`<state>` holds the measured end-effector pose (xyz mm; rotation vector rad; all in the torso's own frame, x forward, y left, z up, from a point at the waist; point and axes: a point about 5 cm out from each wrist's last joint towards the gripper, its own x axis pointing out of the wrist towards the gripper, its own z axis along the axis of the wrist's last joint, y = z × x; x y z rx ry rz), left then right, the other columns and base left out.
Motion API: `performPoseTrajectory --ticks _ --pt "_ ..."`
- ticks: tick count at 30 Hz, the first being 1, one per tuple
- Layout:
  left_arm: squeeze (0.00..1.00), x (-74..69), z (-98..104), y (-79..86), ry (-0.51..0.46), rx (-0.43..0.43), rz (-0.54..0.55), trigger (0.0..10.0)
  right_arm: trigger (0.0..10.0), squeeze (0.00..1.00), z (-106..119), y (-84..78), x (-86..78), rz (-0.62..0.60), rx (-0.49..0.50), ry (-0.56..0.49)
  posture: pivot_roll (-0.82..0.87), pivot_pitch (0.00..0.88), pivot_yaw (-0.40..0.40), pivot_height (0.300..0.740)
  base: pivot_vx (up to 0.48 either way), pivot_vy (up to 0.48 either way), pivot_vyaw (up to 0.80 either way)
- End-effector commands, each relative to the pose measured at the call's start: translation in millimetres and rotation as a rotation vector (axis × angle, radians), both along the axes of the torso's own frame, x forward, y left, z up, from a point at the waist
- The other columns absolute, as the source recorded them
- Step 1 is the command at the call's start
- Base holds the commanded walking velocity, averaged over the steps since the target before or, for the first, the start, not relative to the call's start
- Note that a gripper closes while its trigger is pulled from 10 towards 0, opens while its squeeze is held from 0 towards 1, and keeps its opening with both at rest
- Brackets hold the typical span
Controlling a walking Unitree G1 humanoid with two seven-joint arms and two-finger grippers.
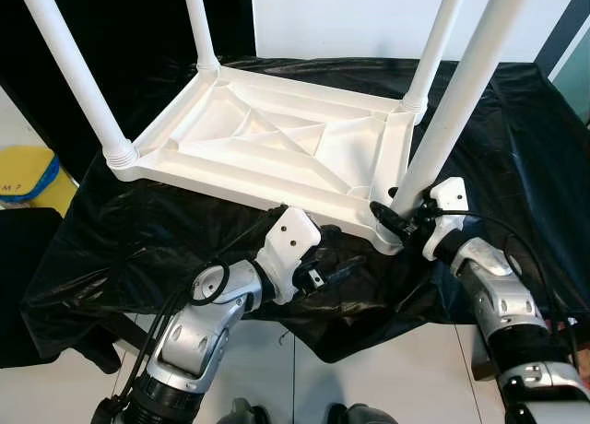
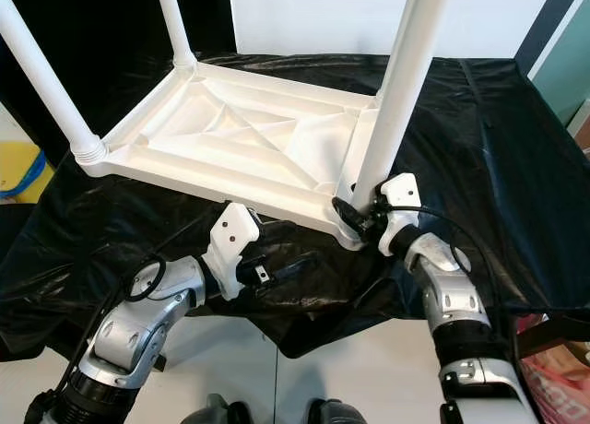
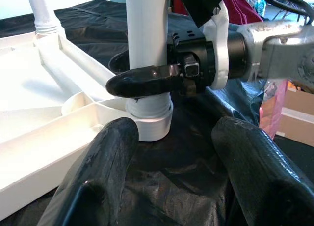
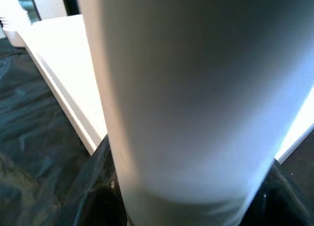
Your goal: Building children table
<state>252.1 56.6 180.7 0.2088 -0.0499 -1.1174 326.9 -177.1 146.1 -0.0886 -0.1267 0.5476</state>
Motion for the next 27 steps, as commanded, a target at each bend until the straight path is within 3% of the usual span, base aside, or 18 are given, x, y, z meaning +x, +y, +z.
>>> performPoseTrajectory --ticks 1,2,3,4,7,10,18,21,27 --pt "0.0 0.1 -0.9 0.9 0.008 -0.009 0.045 10.0 10.0 0.0 -5.4 3.4 -2.6 -0.036 0.036 0.023 -0.02 0.138 -0.019 0.74 0.0 0.0 0.0" --pt "0.0 0.1 -0.9 0.9 0.008 -0.009 0.045 10.0 10.0 0.0 -5.4 3.4 -2.6 -0.036 0.036 0.023 -0.02 0.138 -0.019 0.74 0.0 0.0 0.0" --pt "0.0 -0.1 -1.0 0.3 0.009 -0.01 0.043 10.0 10.0 0.0 -7.7 4.6 -4.4 -0.137 0.026 0.026 -0.03 0.14 -0.017 0.74 0.0 0.0 0.0" --pt "0.0 -0.1 -1.0 0.3 0.009 -0.01 0.043 10.0 10.0 0.0 -7.7 4.6 -4.4 -0.137 0.026 0.026 -0.03 0.14 -0.017 0.74 0.0 0.0 0.0" --pt "0.0 -0.1 -1.2 -0.8 0.009 -0.01 0.039 10.0 10.0 0.0 -11.4 3.0 -5.7 -0.291 0.022 0.046 -0.03 0.14 -0.015 0.74 0.0 0.0 0.0" --pt "0.0 -0.1 -1.2 -1.0 0.01 -0.011 0.037 10.0 10.0 0.0 -12.7 2.8 -6.4 -0.327 0.041 0.058 -0.03 0.14 -0.014 0.74 0.0 0.0 0.0" --pt "0.0 -0.3 -1.4 -2.0 0.012 -0.012 0.03 10.0 10.0 0.0 -18.4 1.4 -13.1 -0.588 0.09 0.086 -0.04 0.141 -0.013 0.74 0.0 0.0 0.0" --pt "0.0 -0.9 -1.7 -2.5 0.014 -0.014 0.031 10.0 10.0 0.0 -22.4 11.5 -19.6 -0.746 0.129 0.109 -0.04 0.144 -0.019 0.74 0.0 0.0 0.0" --pt "0.0 -1.6 -2.6 -2.9 0.016 -0.016 0.035 10.0 10.0 0.0 -22.5 30.5 -23.5 -0.763 0.14 0.113 -0.03 0.145 -0.022 0.74 0.0 0.0 0.0"
